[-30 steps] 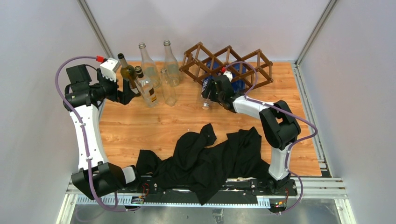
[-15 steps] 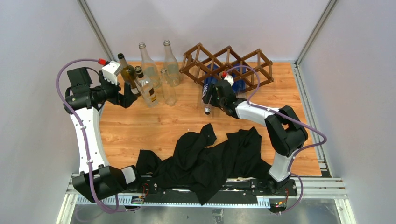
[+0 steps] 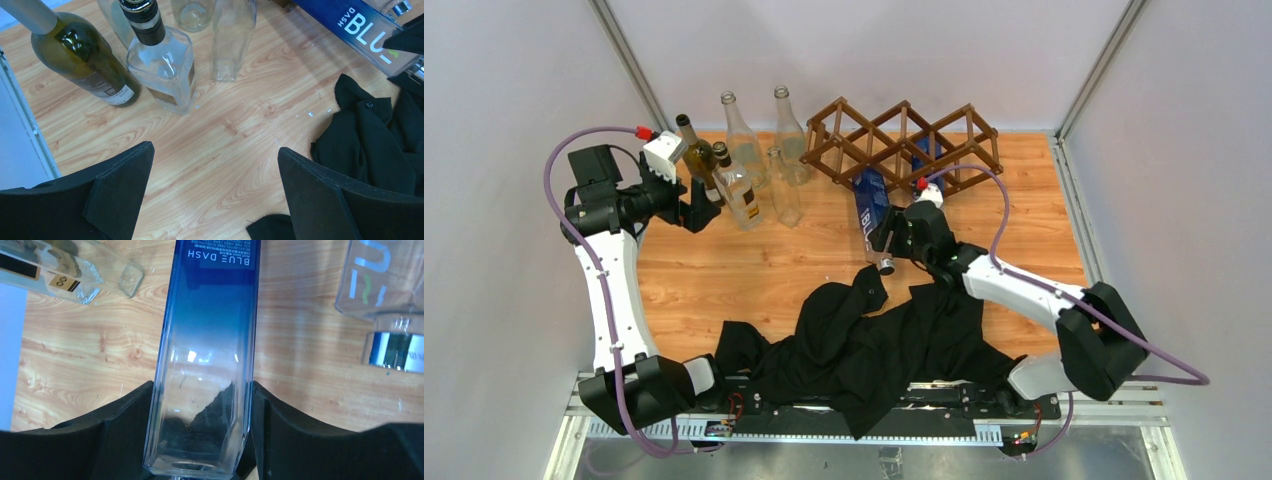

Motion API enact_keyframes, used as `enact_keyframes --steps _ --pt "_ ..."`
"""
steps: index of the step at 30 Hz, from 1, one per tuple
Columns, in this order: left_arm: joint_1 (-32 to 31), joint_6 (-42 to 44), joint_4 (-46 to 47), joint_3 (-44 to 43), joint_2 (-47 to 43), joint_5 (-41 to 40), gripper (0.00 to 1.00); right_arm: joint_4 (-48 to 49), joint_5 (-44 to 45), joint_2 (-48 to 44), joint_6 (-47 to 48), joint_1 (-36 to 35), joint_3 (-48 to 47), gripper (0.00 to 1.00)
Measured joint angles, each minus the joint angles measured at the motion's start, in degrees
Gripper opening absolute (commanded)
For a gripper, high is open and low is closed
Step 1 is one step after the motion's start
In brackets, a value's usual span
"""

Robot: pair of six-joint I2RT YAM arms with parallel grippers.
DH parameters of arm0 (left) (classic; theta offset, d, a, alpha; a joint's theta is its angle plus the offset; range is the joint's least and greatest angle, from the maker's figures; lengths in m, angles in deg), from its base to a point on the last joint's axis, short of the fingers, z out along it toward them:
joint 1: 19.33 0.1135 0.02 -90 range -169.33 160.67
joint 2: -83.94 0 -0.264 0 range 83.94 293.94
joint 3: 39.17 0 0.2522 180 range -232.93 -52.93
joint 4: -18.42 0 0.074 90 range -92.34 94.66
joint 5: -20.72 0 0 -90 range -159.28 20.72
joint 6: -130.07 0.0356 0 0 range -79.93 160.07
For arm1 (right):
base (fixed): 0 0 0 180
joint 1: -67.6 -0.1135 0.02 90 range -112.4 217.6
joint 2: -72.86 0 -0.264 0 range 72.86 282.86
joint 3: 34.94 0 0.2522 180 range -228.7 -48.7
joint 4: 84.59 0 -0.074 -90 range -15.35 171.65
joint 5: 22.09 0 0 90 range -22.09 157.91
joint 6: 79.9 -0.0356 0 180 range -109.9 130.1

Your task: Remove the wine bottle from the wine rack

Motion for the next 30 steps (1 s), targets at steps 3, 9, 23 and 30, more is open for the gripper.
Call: enact_keyframes --steps 3,9,23,30 --pt "0.00 -0.02 0.00 0.00 0.00 0.81 0.99 -1.22 -0.04 -3.80 -0.44 -0.44 2.16 0.00" --pt "0.00 0.00 -0.02 0.00 -0.13 2.60 0.94 -3.65 0.02 -11.10 -1.86 -0.92 6.27 0.00" --pt "-0.11 0.68 0.09 0.46 -1.73 7.30 0.89 -12.22 -0.26 -20.09 -3.21 -2.21 8.09 0.00" --pt "-13.81 5.11 0.02 6.27 -9.22 5.16 0.96 -18.71 -3.65 -17.03 -2.93 -2.27 2.08 0.00"
